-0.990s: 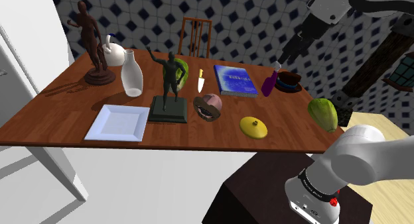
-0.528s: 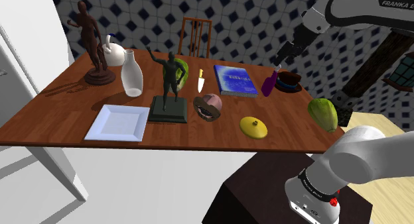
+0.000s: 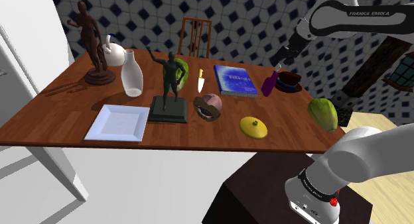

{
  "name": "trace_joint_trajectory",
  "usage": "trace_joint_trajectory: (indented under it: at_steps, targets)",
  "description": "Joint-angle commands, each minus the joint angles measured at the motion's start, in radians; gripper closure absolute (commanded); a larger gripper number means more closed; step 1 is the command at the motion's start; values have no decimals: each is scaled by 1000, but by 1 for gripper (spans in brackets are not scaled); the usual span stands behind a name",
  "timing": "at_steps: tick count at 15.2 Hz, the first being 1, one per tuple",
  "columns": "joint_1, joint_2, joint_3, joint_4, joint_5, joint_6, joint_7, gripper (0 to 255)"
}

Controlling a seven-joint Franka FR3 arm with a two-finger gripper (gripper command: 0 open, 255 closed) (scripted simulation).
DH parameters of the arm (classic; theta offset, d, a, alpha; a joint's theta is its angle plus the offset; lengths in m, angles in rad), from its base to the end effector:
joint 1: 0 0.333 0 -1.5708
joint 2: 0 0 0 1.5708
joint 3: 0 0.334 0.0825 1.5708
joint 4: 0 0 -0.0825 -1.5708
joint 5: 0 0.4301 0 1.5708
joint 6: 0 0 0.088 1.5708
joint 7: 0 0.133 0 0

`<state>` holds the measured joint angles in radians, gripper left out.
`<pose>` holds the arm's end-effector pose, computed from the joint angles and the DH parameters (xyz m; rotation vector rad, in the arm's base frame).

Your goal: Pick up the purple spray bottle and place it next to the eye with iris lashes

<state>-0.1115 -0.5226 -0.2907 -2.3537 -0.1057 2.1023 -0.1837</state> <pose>0.4228 -0.1981 0.5169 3.0808 -0.2436 0.4004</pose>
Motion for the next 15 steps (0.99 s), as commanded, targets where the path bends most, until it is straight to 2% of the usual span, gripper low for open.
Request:
trace_joint_trajectory:
  at_steps: [1, 8, 15]
  targets:
    - [-10, 61, -36, 15, -6, 58, -26, 0]
    - [-28, 257, -141, 100, 22, 209, -106, 0]
    - [-47, 481, -236, 233, 141, 323, -227, 0]
